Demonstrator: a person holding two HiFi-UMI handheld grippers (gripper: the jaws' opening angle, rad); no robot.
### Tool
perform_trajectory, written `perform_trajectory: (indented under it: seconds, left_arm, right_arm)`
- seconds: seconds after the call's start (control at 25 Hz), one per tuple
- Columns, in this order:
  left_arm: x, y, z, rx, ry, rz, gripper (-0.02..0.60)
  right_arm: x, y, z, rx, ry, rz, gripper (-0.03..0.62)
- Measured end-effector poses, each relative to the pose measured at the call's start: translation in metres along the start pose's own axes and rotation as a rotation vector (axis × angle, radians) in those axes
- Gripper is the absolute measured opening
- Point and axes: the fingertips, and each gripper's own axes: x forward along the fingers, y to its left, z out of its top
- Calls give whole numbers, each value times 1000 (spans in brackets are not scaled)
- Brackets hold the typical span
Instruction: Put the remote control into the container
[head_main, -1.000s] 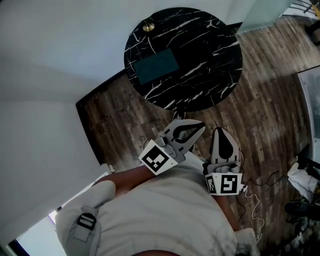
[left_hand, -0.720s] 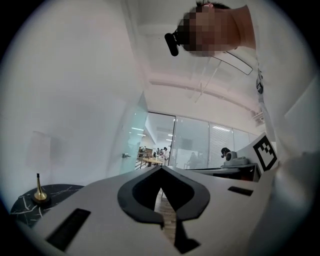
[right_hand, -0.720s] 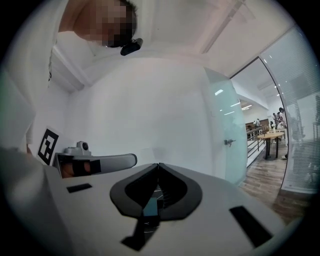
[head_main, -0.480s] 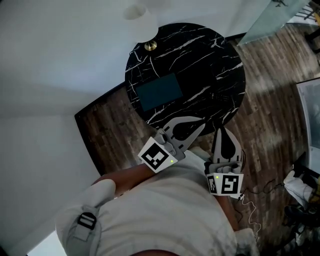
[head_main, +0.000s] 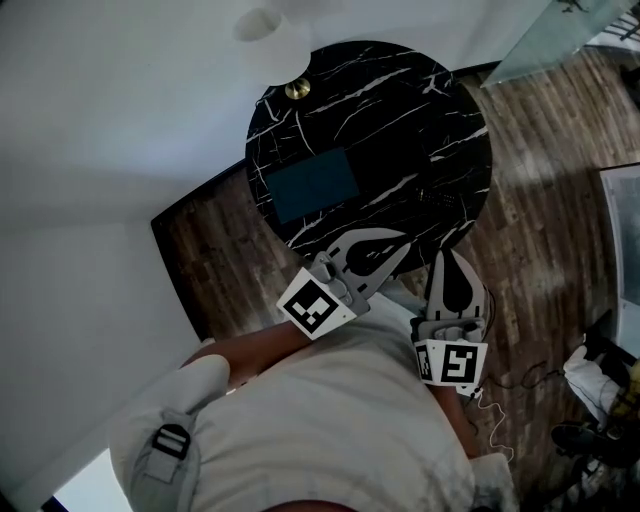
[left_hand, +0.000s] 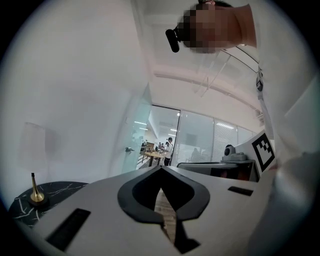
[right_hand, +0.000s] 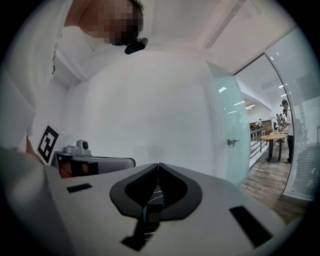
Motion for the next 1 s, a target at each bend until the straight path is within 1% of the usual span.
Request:
perform_trajectory:
  seconds: [0.08,0.16,0.24,0.32,0.48,0.52,0.6,0.72,0.84,1.0]
  left_arm:
    - [8,2,-3,-5,11,13,6]
    - [15,5,-12,1,40,18,8]
    - [24,8,-29,8,89,11,6]
    - [31,15,-51,-3,136,9,6]
    - [44,32,-101,-25,196,32,6]
    - [46,36,-114,-46,209,39,6]
    - [50,46,-139,-93,241,47,6]
    - [56,60,-173,-124,313,48,6]
    - [63,73,-204,-127,351,45,8]
    - [69,83,-233,-119,407,36,6]
  right_arm:
    - [4,-7,1,-29,6,33,9]
    - [11,-11,-3,-81,24,72,9]
    - [22,-14,-13,-128,60,106,11]
    - [34,-19,-33,-183,121,148,11]
    - [57,-35,-91,-322,288,249,17]
    - [63,-39,-107,-349,332,270,29]
    - [74,-47,-142,-395,416,310,74]
    - [89,-64,-198,-453,533,357,111]
    - [102,-83,-248,-529,657,404,152]
    - [116,-100,-306,-653,794,490,186]
